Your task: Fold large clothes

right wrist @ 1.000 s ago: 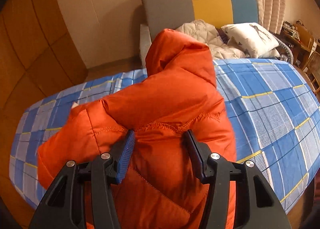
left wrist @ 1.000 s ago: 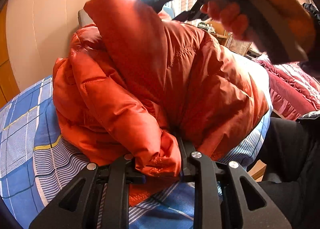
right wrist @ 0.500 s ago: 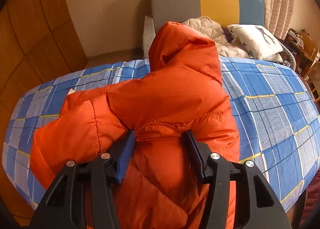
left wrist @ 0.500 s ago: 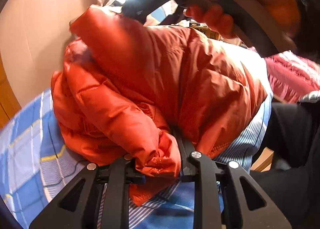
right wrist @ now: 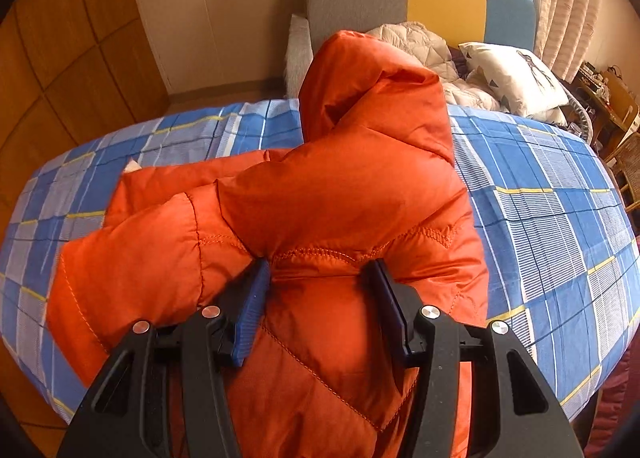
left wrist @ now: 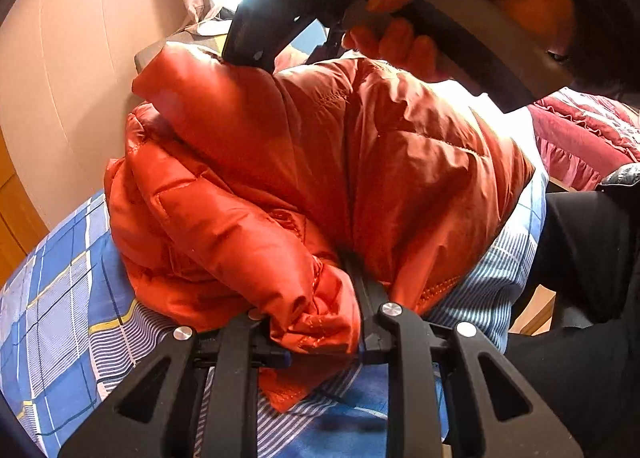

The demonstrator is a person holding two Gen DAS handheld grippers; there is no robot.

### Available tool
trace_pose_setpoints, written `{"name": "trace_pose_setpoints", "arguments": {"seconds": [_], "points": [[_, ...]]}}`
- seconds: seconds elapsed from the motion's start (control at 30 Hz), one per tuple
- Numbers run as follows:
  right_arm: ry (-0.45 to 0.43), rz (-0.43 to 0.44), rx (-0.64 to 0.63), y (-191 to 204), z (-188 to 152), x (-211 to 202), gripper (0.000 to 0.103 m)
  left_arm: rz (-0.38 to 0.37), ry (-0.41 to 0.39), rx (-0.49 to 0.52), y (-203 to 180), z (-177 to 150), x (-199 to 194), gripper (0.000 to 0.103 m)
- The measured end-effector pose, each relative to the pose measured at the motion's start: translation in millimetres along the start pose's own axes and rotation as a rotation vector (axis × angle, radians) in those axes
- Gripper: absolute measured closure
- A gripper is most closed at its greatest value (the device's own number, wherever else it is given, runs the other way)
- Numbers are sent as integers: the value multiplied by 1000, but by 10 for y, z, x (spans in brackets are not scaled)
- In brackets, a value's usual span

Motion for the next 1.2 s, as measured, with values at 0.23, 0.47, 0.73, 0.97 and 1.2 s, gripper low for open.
{"name": "trace_pose_setpoints", "arguments": {"seconds": [0.23, 0.47, 0.73, 0.97, 1.2], "points": [[92, -50, -39, 131, 1, 338, 50, -12, -7, -53, 55, -58, 26, 82], [122, -30, -39, 119, 28, 230, 50, 15, 12, -71, -5, -59, 31, 82], [16, 60, -32, -31, -44, -218, 35, 40, 27, -97, -44, -25, 1, 82], [5, 99, -32, -40, -12, -294, 34, 42, 29, -126, -48, -35, -13, 82], [115, 86, -95, 129, 18, -61, 34, 43, 40, -150, -31, -54, -10, 82]]}}
Point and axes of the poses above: each gripper's, at about its wrist camera, not at the fingertips, and x roughly the way its jaws point, y to its left, z to its top, the point moved 2 cm from there along x, roughly the way its jaws point, and after that the axes turned 6 degrees about y, right-handed, at the moved point
